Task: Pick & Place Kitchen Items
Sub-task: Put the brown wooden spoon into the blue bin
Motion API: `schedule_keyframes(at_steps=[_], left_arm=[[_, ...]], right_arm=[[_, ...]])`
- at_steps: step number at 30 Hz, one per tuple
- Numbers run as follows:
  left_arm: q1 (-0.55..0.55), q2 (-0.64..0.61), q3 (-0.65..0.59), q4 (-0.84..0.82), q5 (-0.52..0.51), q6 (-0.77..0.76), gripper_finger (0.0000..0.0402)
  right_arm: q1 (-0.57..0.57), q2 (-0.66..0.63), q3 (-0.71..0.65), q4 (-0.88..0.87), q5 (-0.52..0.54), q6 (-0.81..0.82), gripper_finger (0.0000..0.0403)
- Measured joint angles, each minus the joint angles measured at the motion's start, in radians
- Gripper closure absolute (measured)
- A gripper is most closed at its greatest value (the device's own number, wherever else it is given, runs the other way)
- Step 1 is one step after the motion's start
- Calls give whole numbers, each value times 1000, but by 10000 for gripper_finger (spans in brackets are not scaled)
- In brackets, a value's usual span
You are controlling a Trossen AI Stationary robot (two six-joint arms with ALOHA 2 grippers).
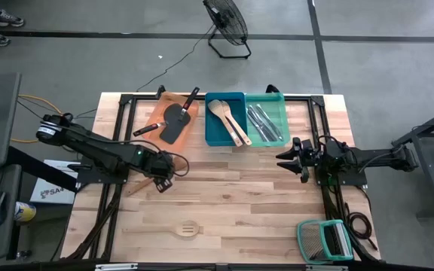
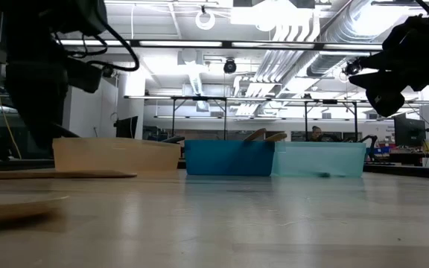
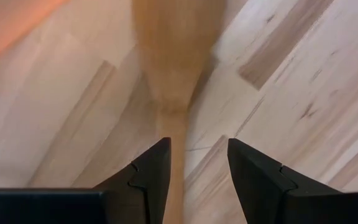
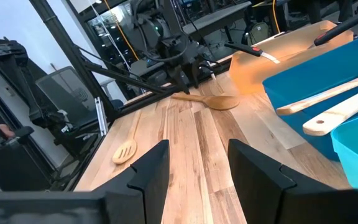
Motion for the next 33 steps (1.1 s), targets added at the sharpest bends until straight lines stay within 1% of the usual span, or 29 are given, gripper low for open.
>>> schedule_keyframes(at_steps=[2,7,12,15,17,19,22,25,27,29,33], left_arm=[[0,-16,-29,36,21,0,245],[0,-32,-64,22,66,-5,245],[0,-35,-64,-22,65,-7,245],[0,-34,-64,-21,74,6,244],[0,-34,-64,-34,74,19,239],[0,-35,-71,-40,73,19,224],[0,-34,-102,-24,77,16,187],[0,-34,-129,-14,101,-9,148],[0,-34,-138,-8,119,-25,130],[0,-34,-148,-6,122,-26,121],[0,-34,-180,19,133,-24,118]], right_arm=[[0,0,0,0,0,0,247],[0,2,0,-1,-1,0,247],[0,10,0,-2,-1,0,247],[0,11,0,0,0,0,247],[0,12,0,0,0,0,247],[0,12,0,-1,0,0,247],[0,12,0,0,0,0,247],[0,12,0,0,0,0,247],[0,12,0,0,0,0,247],[0,12,0,0,0,0,247],[0,12,0,0,0,0,247]])
